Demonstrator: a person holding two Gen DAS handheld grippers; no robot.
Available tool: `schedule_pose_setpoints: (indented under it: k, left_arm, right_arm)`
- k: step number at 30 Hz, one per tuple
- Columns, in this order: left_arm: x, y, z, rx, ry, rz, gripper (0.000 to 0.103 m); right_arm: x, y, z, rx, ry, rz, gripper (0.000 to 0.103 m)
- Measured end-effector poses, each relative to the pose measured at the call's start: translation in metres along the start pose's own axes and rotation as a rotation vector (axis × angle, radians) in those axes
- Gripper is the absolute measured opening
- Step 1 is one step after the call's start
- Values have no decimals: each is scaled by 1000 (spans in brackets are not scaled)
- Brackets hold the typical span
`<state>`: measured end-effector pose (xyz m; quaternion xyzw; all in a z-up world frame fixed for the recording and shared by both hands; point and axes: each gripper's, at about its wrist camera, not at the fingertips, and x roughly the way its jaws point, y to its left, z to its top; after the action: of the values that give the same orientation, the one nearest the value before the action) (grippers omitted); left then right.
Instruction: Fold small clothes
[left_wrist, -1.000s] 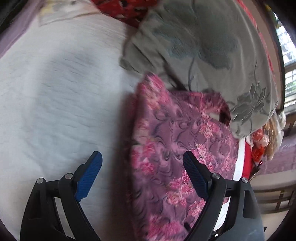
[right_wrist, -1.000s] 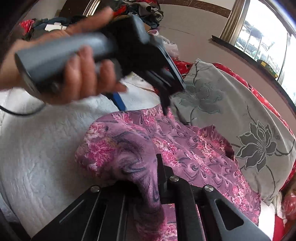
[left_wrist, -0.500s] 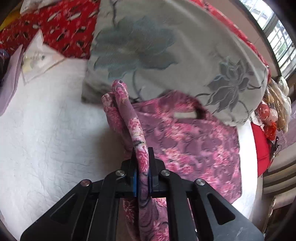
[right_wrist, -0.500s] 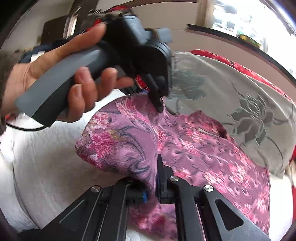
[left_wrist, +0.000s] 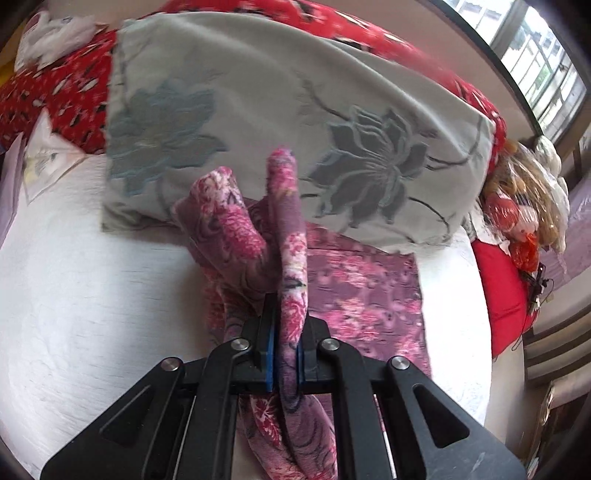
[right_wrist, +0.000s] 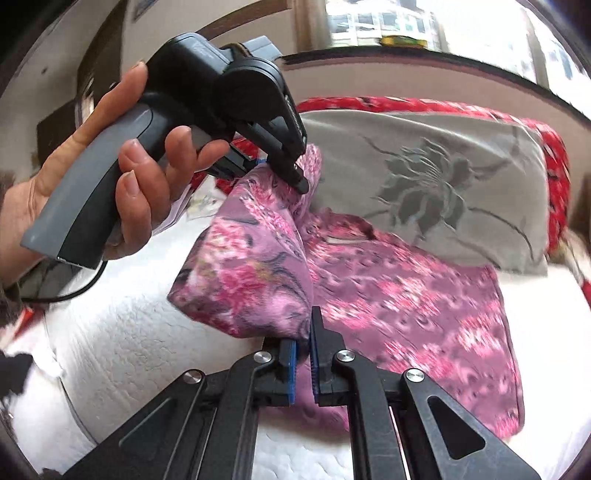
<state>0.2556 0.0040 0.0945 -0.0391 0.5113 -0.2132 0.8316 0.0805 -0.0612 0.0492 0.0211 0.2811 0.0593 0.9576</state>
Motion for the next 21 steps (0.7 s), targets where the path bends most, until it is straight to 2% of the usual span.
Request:
schedule_pose_setpoints:
  k: [7,12,18,21]
  left_arm:
    - [25,-63,-2,58,41,-15,6]
    - [59,-104,-5,106,92,-15,6]
    - [104,-125,-17,107,173,3,6]
    - [119,-124,-24,95,203,14,7]
  right_arm:
    - [-19,-57,-16,193,26,-1,5]
    - [-24,-96,-31,329,48,5,5]
    - [-21,-134,-63,501,113,18,4]
    - [-14,-149,-79,567,153,14,3]
